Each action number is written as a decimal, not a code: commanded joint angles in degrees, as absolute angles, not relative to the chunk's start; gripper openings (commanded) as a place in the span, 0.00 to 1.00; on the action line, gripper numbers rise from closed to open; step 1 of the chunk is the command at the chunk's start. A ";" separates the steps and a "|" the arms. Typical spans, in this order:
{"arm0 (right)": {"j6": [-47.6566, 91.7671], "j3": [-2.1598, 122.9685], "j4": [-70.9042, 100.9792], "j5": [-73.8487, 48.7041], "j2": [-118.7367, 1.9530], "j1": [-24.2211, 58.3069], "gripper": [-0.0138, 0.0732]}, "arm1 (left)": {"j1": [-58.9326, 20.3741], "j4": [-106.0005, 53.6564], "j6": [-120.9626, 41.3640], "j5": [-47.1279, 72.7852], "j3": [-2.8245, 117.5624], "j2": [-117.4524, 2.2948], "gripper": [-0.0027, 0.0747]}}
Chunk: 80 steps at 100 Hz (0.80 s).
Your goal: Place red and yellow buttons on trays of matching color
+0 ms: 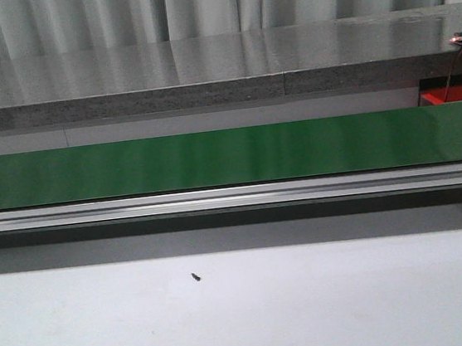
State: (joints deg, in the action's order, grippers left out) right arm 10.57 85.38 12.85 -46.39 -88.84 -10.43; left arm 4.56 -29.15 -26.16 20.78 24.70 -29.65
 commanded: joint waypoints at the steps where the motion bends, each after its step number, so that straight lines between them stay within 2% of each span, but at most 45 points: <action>1: 11.01 81.24 13.64 -39.84 -82.04 -10.45 0.02 | 4.10 -30.36 -26.16 17.01 26.31 -29.79 0.01; 34: 11.74 60.27 13.64 -30.36 -64.57 -10.45 0.02 | 4.10 -30.36 -26.16 17.01 26.31 -29.79 0.01; 80: 11.91 43.87 13.64 -28.41 -46.37 -8.26 0.02 | 4.10 -30.36 -26.16 17.01 26.31 -29.79 0.01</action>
